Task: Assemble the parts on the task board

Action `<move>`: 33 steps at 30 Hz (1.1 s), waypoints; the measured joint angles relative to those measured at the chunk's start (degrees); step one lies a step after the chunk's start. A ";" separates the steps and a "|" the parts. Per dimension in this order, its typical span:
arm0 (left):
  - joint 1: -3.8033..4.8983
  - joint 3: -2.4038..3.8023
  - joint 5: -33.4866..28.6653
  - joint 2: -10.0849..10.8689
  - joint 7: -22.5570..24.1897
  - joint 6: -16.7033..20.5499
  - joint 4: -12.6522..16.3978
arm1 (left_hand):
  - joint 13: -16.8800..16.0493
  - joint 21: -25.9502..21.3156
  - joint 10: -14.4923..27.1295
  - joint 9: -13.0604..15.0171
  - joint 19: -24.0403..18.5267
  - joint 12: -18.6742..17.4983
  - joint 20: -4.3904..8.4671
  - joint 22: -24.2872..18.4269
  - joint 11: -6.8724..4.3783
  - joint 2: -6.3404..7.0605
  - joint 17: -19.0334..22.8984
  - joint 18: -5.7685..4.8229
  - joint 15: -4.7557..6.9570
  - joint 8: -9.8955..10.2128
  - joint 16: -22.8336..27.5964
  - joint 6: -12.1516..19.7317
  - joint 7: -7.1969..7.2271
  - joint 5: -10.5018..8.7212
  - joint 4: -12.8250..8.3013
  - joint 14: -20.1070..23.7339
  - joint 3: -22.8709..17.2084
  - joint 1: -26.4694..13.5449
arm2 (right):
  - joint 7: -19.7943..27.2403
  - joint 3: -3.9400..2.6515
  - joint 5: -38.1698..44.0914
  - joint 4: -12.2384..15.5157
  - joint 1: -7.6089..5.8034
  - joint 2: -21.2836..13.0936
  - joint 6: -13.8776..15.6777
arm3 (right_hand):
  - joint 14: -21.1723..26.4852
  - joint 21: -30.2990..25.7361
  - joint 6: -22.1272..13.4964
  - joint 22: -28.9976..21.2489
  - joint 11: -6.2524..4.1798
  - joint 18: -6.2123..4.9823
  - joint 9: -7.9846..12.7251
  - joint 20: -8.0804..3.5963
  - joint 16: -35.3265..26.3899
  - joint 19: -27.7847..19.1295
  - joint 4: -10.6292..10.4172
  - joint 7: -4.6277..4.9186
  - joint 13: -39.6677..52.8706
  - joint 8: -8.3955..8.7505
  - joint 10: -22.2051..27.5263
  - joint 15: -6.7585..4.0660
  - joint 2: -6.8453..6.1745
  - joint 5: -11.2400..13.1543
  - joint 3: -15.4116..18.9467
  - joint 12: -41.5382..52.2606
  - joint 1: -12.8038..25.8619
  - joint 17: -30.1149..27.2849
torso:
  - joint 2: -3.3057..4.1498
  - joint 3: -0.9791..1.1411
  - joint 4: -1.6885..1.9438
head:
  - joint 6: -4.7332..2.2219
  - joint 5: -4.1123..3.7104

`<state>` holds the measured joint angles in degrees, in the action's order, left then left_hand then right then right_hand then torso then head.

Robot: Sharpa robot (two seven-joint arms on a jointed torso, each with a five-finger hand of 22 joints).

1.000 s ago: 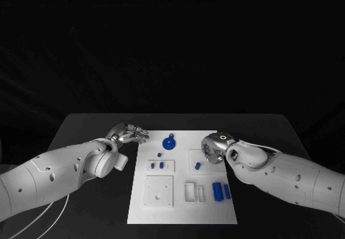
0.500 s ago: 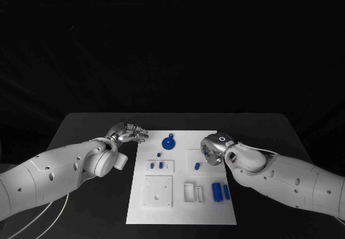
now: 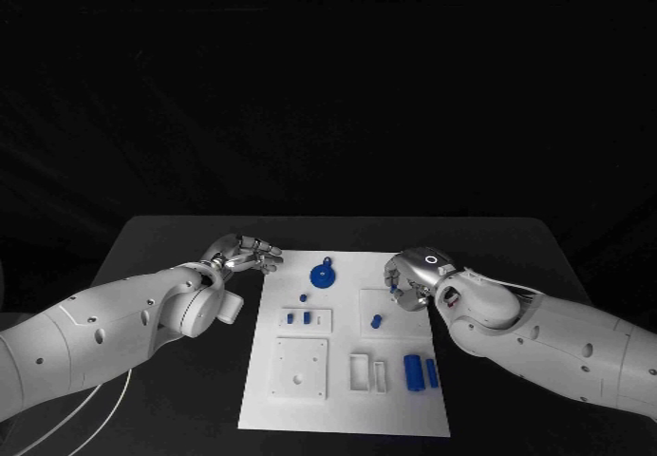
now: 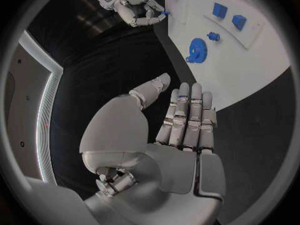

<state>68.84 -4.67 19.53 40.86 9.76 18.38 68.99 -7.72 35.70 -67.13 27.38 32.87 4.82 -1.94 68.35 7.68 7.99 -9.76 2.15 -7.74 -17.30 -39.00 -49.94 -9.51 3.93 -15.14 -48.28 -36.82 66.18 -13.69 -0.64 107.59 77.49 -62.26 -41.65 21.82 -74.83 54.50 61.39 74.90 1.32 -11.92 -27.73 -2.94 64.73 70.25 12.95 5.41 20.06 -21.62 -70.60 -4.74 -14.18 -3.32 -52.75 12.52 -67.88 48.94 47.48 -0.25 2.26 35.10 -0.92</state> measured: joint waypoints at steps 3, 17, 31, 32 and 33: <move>0.00 0.00 -0.05 0.00 0.01 0.01 0.01 | 0.00 0.00 0.00 0.00 0.00 0.00 0.00 0.00 0.00 0.00 0.00 0.00 0.00 0.00 0.00 0.00 0.00 0.00 0.00 0.00 0.00 0.00 | 0.15 -0.57 -0.41 1.20 -0.11 -0.87 0.58 | -0.09 0.00 0.00 0.00 -0.20 0.00 0.01 -0.12 0.00 0.30 -0.24 0.00 0.01 0.00 -0.21 -0.09 -0.24 0.00 -0.24 -0.02 0.24 -0.05 | -0.01 0.01 -0.01 | -0.02 0.13; 0.05 0.00 -0.48 -0.24 0.07 0.09 -0.08 | 0.05 0.00 0.00 -0.01 0.00 0.00 0.00 0.05 0.00 -0.23 -0.10 0.00 0.00 0.00 0.22 0.00 0.00 0.00 0.00 0.00 0.00 -0.23 | 1.63 -0.80 -3.19 6.78 -0.05 0.28 2.68 | -0.20 0.00 0.18 0.04 -0.17 0.00 0.05 -0.02 0.00 0.40 -0.55 -0.18 -0.01 0.01 -0.40 -0.20 -0.24 0.00 -0.54 -0.24 0.23 -0.05 | -0.22 0.04 0.02 | -0.16 1.45; 0.91 -0.01 -1.75 -2.41 0.58 0.72 -3.04 | 0.05 0.00 0.00 0.04 0.00 0.00 0.00 0.07 0.00 -0.23 -0.24 0.00 0.00 -0.18 0.44 0.00 0.00 0.00 0.00 0.01 0.00 -0.23 | 2.80 2.08 -3.12 9.27 2.55 6.93 2.79 | -0.29 0.00 0.17 0.04 -0.13 -0.01 0.11 -0.01 0.00 0.40 -0.55 -0.18 -0.02 0.02 -0.45 -0.29 -0.24 0.00 -0.54 -0.44 0.24 -0.10 | -1.38 -0.35 0.23 | 1.09 4.77; 0.94 -0.01 -1.88 -2.66 0.60 0.77 -3.25 | 0.05 0.00 0.00 0.04 0.00 0.00 0.00 0.09 0.00 -0.23 -0.25 0.00 0.00 -0.22 0.44 0.00 0.00 0.00 0.00 0.00 0.00 -0.23 | 2.83 2.54 -2.93 9.18 2.78 7.44 2.79 | -0.29 0.00 0.17 0.03 -0.13 -0.01 0.10 0.00 0.00 0.40 -0.55 -0.18 -0.02 0.05 -0.45 -0.29 -0.24 0.00 -0.54 -0.46 0.24 -0.10 | -1.47 -0.38 0.23 | 1.20 4.89; 0.97 -0.01 -2.01 -2.91 0.63 0.82 -3.38 | 0.05 0.00 0.00 0.04 0.00 0.00 0.00 0.09 0.00 -0.23 -0.25 -0.01 0.00 -0.23 0.44 0.00 0.00 0.00 0.00 0.00 0.00 -0.23 | 2.87 2.97 -2.76 9.04 2.95 7.88 2.78 | -0.29 0.00 0.17 0.04 -0.13 -0.01 0.10 0.00 0.00 0.40 -0.55 -0.18 -0.01 0.06 -0.46 -0.29 -0.24 0.00 -0.54 -0.46 0.24 -0.10 | -1.55 -0.42 0.23 | 1.29 4.99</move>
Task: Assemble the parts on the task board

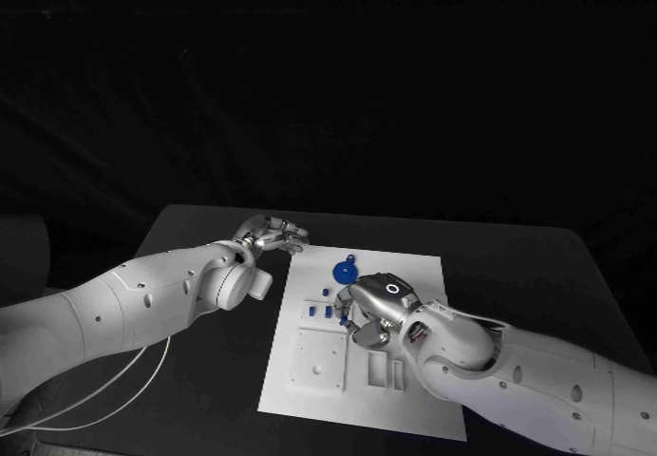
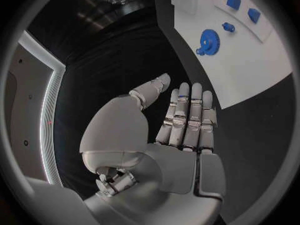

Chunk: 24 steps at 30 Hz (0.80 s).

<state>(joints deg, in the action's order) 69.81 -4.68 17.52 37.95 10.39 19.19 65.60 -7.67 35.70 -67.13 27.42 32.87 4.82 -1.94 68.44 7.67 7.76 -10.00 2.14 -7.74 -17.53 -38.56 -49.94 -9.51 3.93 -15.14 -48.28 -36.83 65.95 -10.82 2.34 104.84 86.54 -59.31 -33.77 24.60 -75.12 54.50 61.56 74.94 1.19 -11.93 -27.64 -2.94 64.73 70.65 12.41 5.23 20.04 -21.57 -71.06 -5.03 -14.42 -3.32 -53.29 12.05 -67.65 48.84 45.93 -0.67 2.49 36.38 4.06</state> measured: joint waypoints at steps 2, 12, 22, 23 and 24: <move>0.02 0.00 -0.21 -0.48 0.08 0.10 -0.14 | 0.02 0.00 0.00 0.00 0.00 0.00 0.00 0.00 0.00 0.00 0.00 0.00 0.00 0.00 0.00 0.00 0.00 0.00 0.00 0.00 0.00 0.00 | 0.05 1.03 0.47 -0.59 0.29 0.97 -0.02 | 0.00 0.00 0.00 0.00 0.00 0.00 -0.02 0.00 0.00 0.00 0.00 0.00 0.01 0.00 0.00 0.00 0.00 0.00 0.00 0.00 0.00 0.00 | -0.15 -0.09 0.00 | 0.19 0.21; 0.04 0.00 -0.44 -1.41 0.28 0.24 -0.27 | 0.05 0.00 0.00 -0.01 0.00 0.00 0.00 0.00 0.00 0.00 -0.13 0.00 0.00 0.00 0.29 0.00 0.00 0.00 0.16 0.00 0.15 0.00 | -0.41 1.89 2.93 -3.61 2.95 4.60 0.68 | -0.01 0.22 0.00 -0.01 -0.01 0.00 -0.05 0.09 0.00 0.09 0.00 0.00 0.03 0.01 -0.01 -0.01 0.00 0.00 0.00 -0.01 0.00 -0.06 | -0.50 -0.32 0.16 | 0.84 1.26; 0.04 0.00 -0.02 -1.67 0.45 0.34 0.53 | 0.10 -0.23 0.00 0.04 0.00 0.00 0.00 0.04 0.00 0.00 -0.13 0.00 0.00 0.00 0.28 0.00 0.00 0.00 0.15 0.00 0.15 0.00 | -1.15 2.27 5.82 -5.95 4.12 5.91 0.99 | -0.02 0.22 0.00 -0.01 -0.09 0.00 -0.04 -0.31 0.00 0.09 0.00 0.00 0.03 0.02 -0.10 -0.02 0.00 0.00 0.01 -0.22 0.00 -0.12 | -0.51 -0.40 0.37 | 1.74 2.33; 0.05 0.00 0.01 -1.66 0.46 0.34 0.54 | 0.10 -0.23 0.00 0.04 0.00 0.00 0.00 0.04 0.00 0.00 -0.13 0.00 0.00 0.00 0.28 0.00 0.00 0.00 0.15 0.00 0.15 0.00 | -1.21 2.28 5.97 -6.06 4.12 5.92 0.98 | -0.02 0.22 0.00 -0.01 -0.09 0.00 -0.04 -0.31 0.00 0.09 0.00 0.00 0.03 0.02 -0.10 -0.02 0.00 0.00 0.01 -0.22 0.00 -0.13 | -0.51 -0.40 0.38 | 1.80 2.41; 0.05 0.00 0.03 -1.64 0.46 0.34 0.55 | 0.10 -0.23 0.00 0.04 0.00 0.00 0.00 0.04 0.00 0.00 -0.17 0.00 0.00 0.00 0.28 0.00 0.00 0.00 0.15 0.00 0.15 0.00 | -1.27 2.29 6.10 -6.14 4.13 5.92 0.96 | -0.02 0.22 0.00 -0.01 -0.09 0.00 -0.04 -0.31 0.00 0.08 0.00 0.00 0.03 0.02 -0.10 -0.02 0.00 0.00 0.00 -0.22 0.00 -0.12 | -0.50 -0.42 0.38 | 1.86 2.45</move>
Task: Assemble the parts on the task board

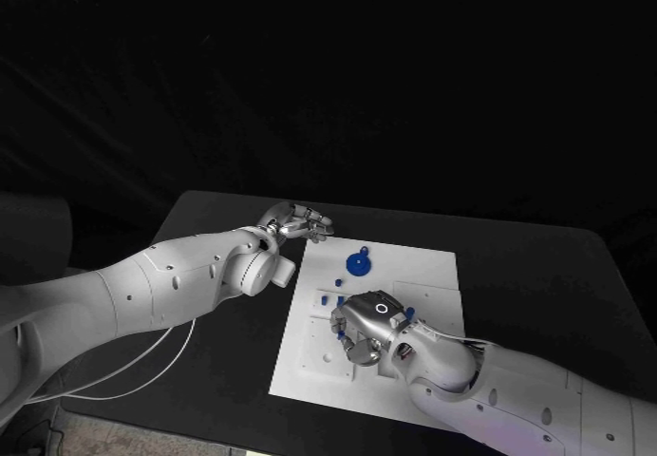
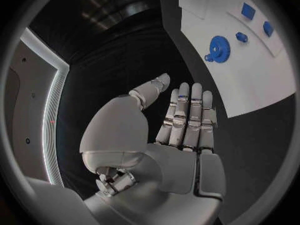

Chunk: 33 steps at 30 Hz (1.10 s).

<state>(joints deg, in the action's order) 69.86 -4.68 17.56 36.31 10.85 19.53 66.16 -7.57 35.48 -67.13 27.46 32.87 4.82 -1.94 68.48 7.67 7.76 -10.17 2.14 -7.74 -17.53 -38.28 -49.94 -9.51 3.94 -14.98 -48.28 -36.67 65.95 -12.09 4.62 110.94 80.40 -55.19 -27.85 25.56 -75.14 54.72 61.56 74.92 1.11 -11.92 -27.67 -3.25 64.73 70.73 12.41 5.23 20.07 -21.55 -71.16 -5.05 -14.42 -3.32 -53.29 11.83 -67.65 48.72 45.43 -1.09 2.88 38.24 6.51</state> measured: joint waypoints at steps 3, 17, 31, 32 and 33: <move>0.00 0.00 0.08 0.05 0.00 0.00 0.02 | 0.00 0.00 0.00 0.00 0.00 0.00 0.00 0.00 0.00 0.00 -0.02 0.00 0.00 0.00 0.00 0.00 0.00 0.00 0.00 0.00 0.00 0.00 | -0.11 0.03 0.34 -0.10 0.00 -0.05 -0.16 | -0.01 0.00 0.00 0.00 0.00 -0.01 0.00 0.00 0.00 0.00 0.00 0.00 0.00 0.01 0.00 0.00 0.00 0.00 0.00 0.00 0.00 0.00 | 0.00 -0.01 0.00 | 0.18 0.09; 0.01 -0.01 0.29 0.11 0.00 0.00 -0.01 | 0.05 0.00 0.00 -0.01 0.00 0.00 0.00 0.00 0.00 -0.22 -0.08 0.00 0.00 0.00 0.33 0.00 0.00 0.00 0.00 0.00 0.00 -0.22 | -0.29 0.28 0.86 -1.35 0.01 -0.16 -1.11 | -0.09 0.00 0.00 -0.01 0.00 0.00 -0.04 0.01 0.00 0.00 0.00 0.00 0.05 0.11 0.00 -0.09 0.00 0.00 0.00 -0.13 0.00 0.01 | -0.31 -0.06 0.02 | 0.91 0.10; 0.01 -0.01 0.35 0.06 0.00 0.00 -0.09 | 0.04 0.00 0.00 -0.01 0.00 0.00 0.00 0.03 0.00 -0.22 -0.07 0.00 0.00 0.00 0.33 0.00 0.00 0.00 0.00 0.00 0.00 -0.22 | -0.27 0.76 0.92 -2.08 -0.04 0.11 -1.57 | -0.10 0.00 0.00 -0.01 0.00 0.00 -0.04 0.03 0.00 0.01 0.00 0.00 0.05 0.14 0.00 -0.10 0.00 0.00 0.01 -0.18 0.00 -0.05 | -0.32 -0.02 0.01 | 1.05 0.49; 0.01 -0.01 0.35 0.06 0.00 0.00 -0.10 | 0.04 0.00 0.00 -0.02 0.00 0.00 0.00 0.03 0.00 -0.22 -0.07 0.00 0.00 0.00 0.33 0.00 0.00 0.00 0.00 0.00 0.00 -0.22 | -0.26 0.76 0.91 -2.08 -0.05 0.12 -1.57 | -0.10 0.00 0.00 -0.01 0.00 0.00 -0.04 0.03 0.00 0.01 0.00 0.00 0.05 0.14 0.00 -0.10 0.00 0.00 0.01 -0.18 0.00 -0.04 | -0.32 -0.02 0.01 | 1.08 0.50; 0.01 -0.01 0.35 0.06 0.00 0.00 -0.10 | 0.04 0.00 0.00 -0.02 0.00 0.00 0.00 0.03 0.00 -0.22 -0.09 0.00 0.00 0.00 0.33 0.00 0.00 0.00 0.00 0.00 0.00 -0.22 | -0.25 0.77 0.91 -2.08 -0.05 0.12 -1.57 | -0.10 0.00 0.00 -0.01 0.00 0.00 -0.04 0.03 0.00 0.01 0.01 0.00 0.05 0.14 0.00 -0.10 0.00 0.00 0.01 -0.18 0.00 -0.04 | -0.32 -0.02 0.01 | 1.10 0.51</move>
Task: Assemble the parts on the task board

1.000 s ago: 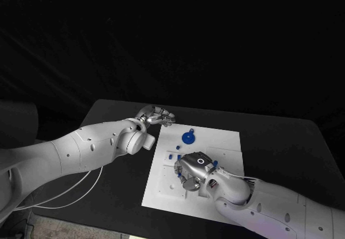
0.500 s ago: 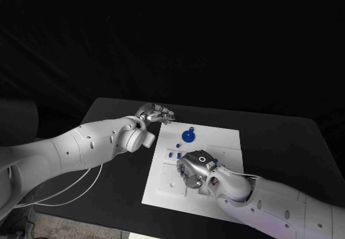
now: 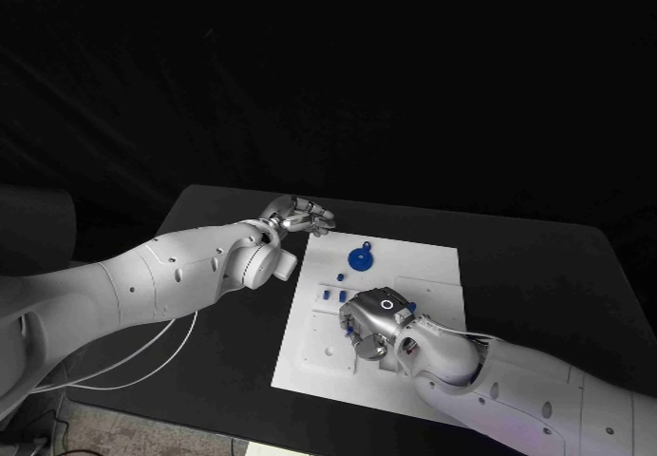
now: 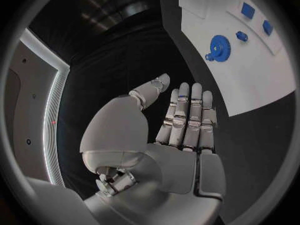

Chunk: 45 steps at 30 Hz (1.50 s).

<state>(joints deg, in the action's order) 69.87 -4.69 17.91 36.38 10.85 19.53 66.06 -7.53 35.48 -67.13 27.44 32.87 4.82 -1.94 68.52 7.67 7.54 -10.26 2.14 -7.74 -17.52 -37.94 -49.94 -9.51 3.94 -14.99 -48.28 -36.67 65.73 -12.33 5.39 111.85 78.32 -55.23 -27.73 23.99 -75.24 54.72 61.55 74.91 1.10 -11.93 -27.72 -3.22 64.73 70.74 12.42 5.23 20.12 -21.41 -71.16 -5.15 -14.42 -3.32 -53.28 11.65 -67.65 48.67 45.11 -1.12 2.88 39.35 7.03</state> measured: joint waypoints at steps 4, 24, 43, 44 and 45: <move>0.00 0.00 0.03 -0.01 0.00 -0.01 0.00 | 0.00 0.00 0.00 0.00 0.00 0.00 0.00 0.00 0.00 0.00 -0.03 0.00 0.00 0.00 0.00 0.00 0.00 0.00 0.00 0.00 0.00 0.00 | 0.02 0.04 -0.03 0.07 0.00 0.02 -0.01 | 0.00 0.00 0.00 0.00 0.00 0.00 0.01 0.08 0.00 0.08 0.00 0.00 0.00 0.00 0.00 0.00 0.00 0.00 0.00 0.00 0.00 0.00 | 0.02 -0.02 -0.01 | 0.04 0.07; 0.00 0.00 0.14 -0.06 -0.08 -0.02 -0.08 | 0.05 0.00 0.00 -0.01 0.00 0.00 0.00 0.04 0.00 0.00 -0.08 0.01 0.00 0.00 0.00 0.00 0.00 0.00 0.15 0.00 0.15 0.00 | 0.05 0.23 -0.06 -0.48 0.11 0.79 -0.48 | -0.09 0.00 0.00 0.00 0.00 0.00 -0.04 0.18 0.00 0.01 0.00 0.00 0.03 0.02 -0.01 -0.09 0.00 0.00 0.00 -0.06 0.00 0.00 | 0.03 -0.05 0.02 | 0.30 0.26; 0.00 0.00 0.28 -0.08 -0.11 -0.04 -0.05 | 0.09 -0.11 0.00 -0.01 0.00 0.00 0.00 0.03 0.00 0.00 -0.19 0.00 -0.21 0.00 0.24 0.00 0.00 0.00 0.15 -0.21 0.15 0.00 | 0.16 0.71 -0.04 -2.00 -0.07 1.83 -1.67 | 0.60 -0.01 -0.33 -0.01 -0.52 0.00 0.02 0.18 -0.50 -0.25 -0.21 0.32 -0.02 0.85 -0.53 0.34 -0.49 -1.61 0.63 -1.29 0.86 -0.37 | 0.01 -0.06 -0.02 | 0.29 0.26; 0.00 0.00 0.28 -0.07 -0.12 -0.04 -0.04 | 0.09 -0.23 0.00 -0.01 0.00 0.00 0.00 0.04 0.00 0.00 -0.19 0.00 -0.21 0.01 0.24 0.00 0.00 0.00 0.15 -0.21 0.15 0.00 | 0.22 0.73 -0.15 -2.05 -0.07 1.81 -1.63 | 0.76 -0.01 -0.57 -0.01 -0.52 0.00 0.09 0.19 -0.50 -0.26 -0.18 0.56 -0.10 1.00 -0.53 0.36 -0.58 -2.37 1.14 -1.56 1.38 -0.38 | 0.01 -0.05 -0.01 | 0.32 0.26; 0.00 0.00 0.29 -0.05 -0.12 -0.04 -0.04 | 0.09 -0.23 0.00 -0.01 0.00 0.00 0.00 0.06 0.00 0.00 -0.19 0.00 -0.21 0.01 0.24 0.00 0.00 0.00 0.15 -0.21 0.15 0.00 | 0.31 0.77 -0.34 -2.13 -0.07 1.77 -1.54 | 0.77 -0.01 -0.97 -0.01 -0.52 -0.01 0.19 0.26 -0.50 -0.34 -0.19 0.68 -0.18 1.15 -0.54 0.36 -0.71 -2.92 1.62 -1.81 1.84 -0.41 | 0.01 -0.05 -0.01 | 0.34 0.26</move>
<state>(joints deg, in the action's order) 69.87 -4.69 18.20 36.32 10.73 19.50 66.02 -7.44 35.25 -67.13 27.43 32.87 4.82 -1.94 68.57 7.67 7.54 -10.45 2.14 -7.94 -17.52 -37.70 -49.94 -9.51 3.94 -14.84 -48.48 -36.53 65.73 -12.03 6.16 111.51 76.19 -55.31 -25.96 22.45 -74.47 54.71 60.58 74.90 0.59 -11.93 -27.53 -2.96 64.23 70.40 12.23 5.91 19.93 -20.25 -71.70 -4.79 -15.12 -6.24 -51.66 9.84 -65.81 48.26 45.12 -1.17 2.88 39.69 7.28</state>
